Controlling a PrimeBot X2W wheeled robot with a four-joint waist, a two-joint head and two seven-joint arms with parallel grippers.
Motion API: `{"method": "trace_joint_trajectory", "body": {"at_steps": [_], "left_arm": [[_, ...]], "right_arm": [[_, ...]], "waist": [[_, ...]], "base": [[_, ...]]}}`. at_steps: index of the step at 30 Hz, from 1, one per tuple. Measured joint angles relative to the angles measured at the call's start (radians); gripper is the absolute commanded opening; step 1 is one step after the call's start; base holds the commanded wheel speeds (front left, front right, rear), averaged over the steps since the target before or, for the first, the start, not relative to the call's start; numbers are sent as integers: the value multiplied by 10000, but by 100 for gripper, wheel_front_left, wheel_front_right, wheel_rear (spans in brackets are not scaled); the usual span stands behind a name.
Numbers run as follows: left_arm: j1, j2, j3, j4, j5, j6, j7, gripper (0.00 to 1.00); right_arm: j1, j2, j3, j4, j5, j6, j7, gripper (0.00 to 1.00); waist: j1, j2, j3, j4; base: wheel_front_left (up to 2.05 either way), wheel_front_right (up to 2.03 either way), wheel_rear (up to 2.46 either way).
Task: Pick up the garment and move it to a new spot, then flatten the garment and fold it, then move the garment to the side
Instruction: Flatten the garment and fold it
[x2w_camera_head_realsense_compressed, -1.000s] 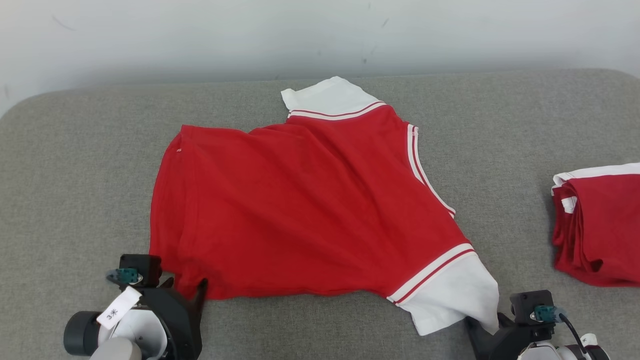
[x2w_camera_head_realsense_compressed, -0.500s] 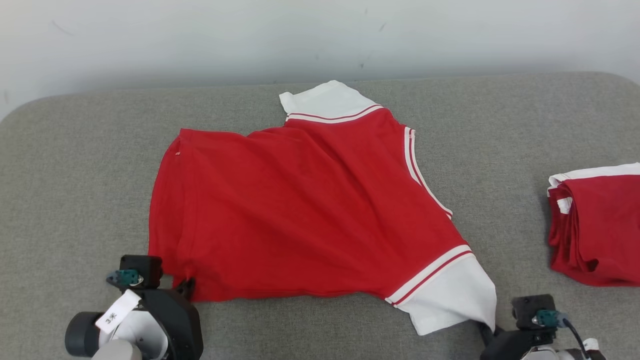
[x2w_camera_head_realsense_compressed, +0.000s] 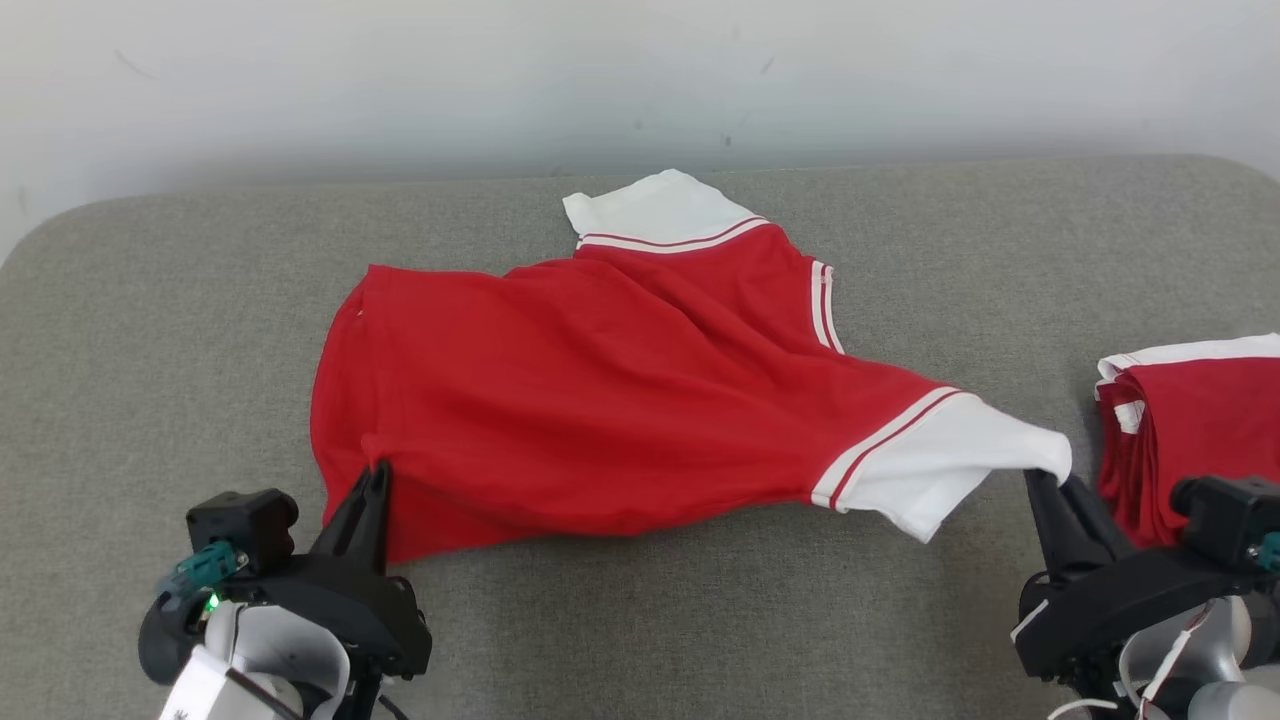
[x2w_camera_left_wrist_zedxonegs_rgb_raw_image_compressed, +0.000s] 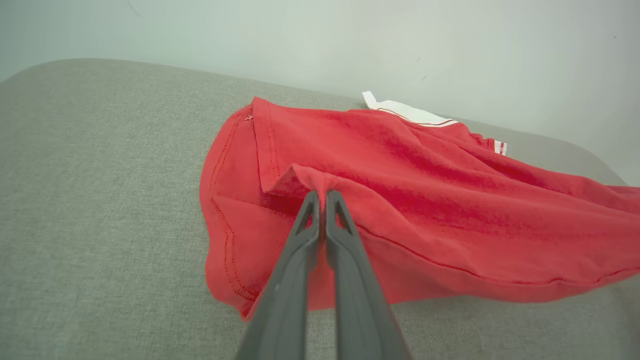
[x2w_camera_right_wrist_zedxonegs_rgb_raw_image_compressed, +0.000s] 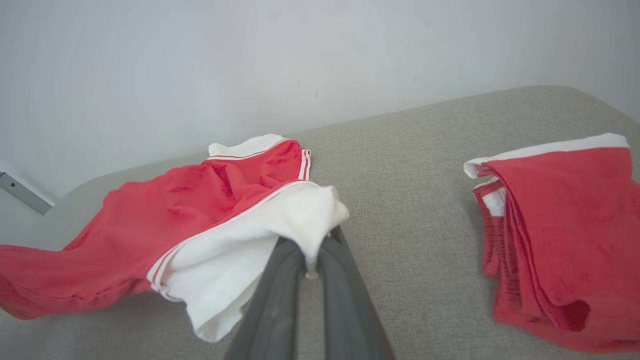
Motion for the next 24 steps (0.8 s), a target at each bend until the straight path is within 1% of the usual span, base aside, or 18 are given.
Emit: {"method": "trace_joint_trajectory", "body": {"at_steps": [4,6,11,13,15,18,21,22,23,24], "left_arm": [[3,-58,117,-583,155,2,-447,0],[6,-50,322,-849,155,4,-673,0],[229,65,500,-1292,207,75,-780,0],[377,153,397,-1289,322,75,-652,0],[600,251,324,-1264,353,75,-516,0],[842,226,13,-1095,372,75,-232,0],[842,211,-176,-1018,571,75,-29,0],[842,207,-228,-982,585,75,50,0],[839,188,-257,-949,585,75,65,0],[820,178,-290,-911,585,75,146,0]], "right_arm": [[-186,50,-140,-370,192,33,-188,0],[-262,123,-144,-468,372,86,-257,0],[-287,198,-228,-600,600,73,-157,0],[-60,12,-134,-499,360,40,157,0],[292,-238,71,-150,90,-6,598,0],[784,-623,343,374,-527,-21,1129,0],[886,-832,504,761,-1009,-121,1511,0],[884,-832,566,796,-1070,-176,1601,31],[877,-832,627,823,-1160,-178,1672,100],[870,-828,681,844,-1267,-186,1764,100]], "waist": [[0,0,-15,31],[1,0,-43,30],[0,0,-104,-17],[0,0,-114,-34],[0,0,-96,-64],[0,0,7,-94],[0,0,150,-97],[0,0,200,-93],[0,0,252,-84],[0,1,300,-72]], "base": [[0,0,0],[0,0,0],[0,0,0],[0,0,0],[0,0,0],[0,0,0],[0,0,0],[0,0,0],[0,0,0],[0,0,0]]}}
